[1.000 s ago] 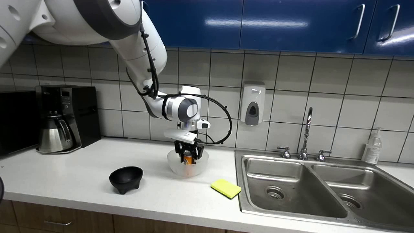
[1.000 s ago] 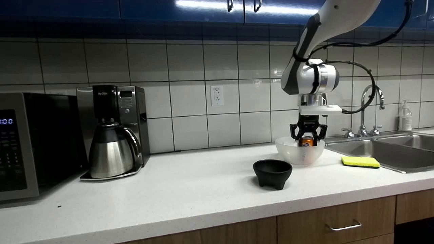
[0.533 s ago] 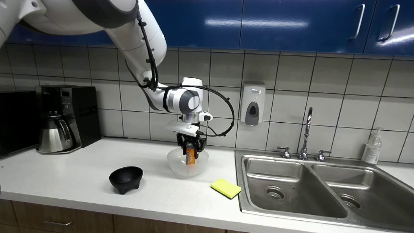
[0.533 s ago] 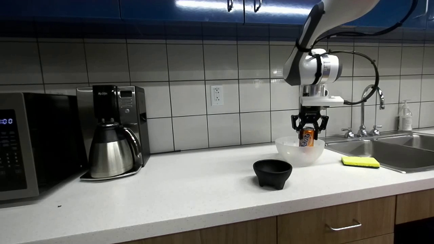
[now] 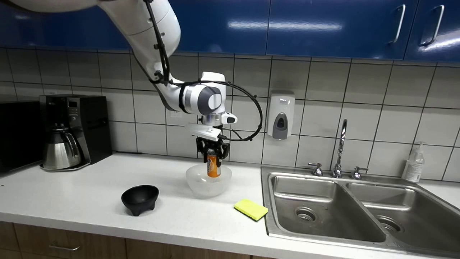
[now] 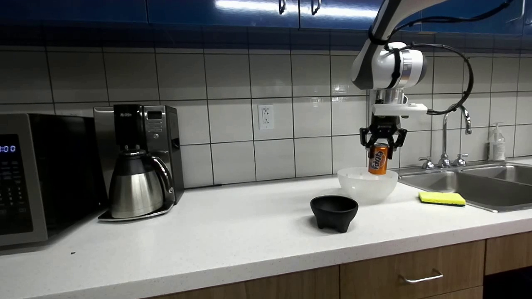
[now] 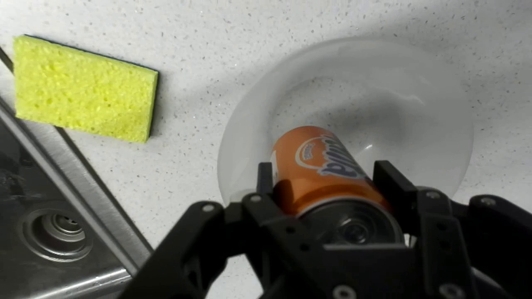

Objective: Put the Fanta can directly on the counter

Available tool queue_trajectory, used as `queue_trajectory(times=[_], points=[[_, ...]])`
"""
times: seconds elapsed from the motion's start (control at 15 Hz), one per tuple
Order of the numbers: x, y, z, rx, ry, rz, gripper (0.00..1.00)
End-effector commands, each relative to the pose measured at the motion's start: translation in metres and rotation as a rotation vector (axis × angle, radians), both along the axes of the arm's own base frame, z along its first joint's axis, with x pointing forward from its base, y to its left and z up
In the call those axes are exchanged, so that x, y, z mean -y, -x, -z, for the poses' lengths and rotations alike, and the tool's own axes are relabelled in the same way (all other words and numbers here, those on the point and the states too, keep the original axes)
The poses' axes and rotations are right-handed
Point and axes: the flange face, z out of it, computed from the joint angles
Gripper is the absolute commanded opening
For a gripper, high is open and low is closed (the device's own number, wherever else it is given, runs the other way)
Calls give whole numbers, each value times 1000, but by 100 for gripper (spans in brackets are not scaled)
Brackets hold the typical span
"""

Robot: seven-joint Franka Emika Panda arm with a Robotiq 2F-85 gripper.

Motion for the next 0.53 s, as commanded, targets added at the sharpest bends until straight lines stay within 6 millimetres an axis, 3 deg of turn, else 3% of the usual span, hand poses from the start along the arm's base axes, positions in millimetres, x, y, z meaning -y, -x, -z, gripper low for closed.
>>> queue_trajectory(times=[0.0,0.47], points=[[4,27,-35,12,-9,-12,38],[5,63,-72,25,-18,-16,38]])
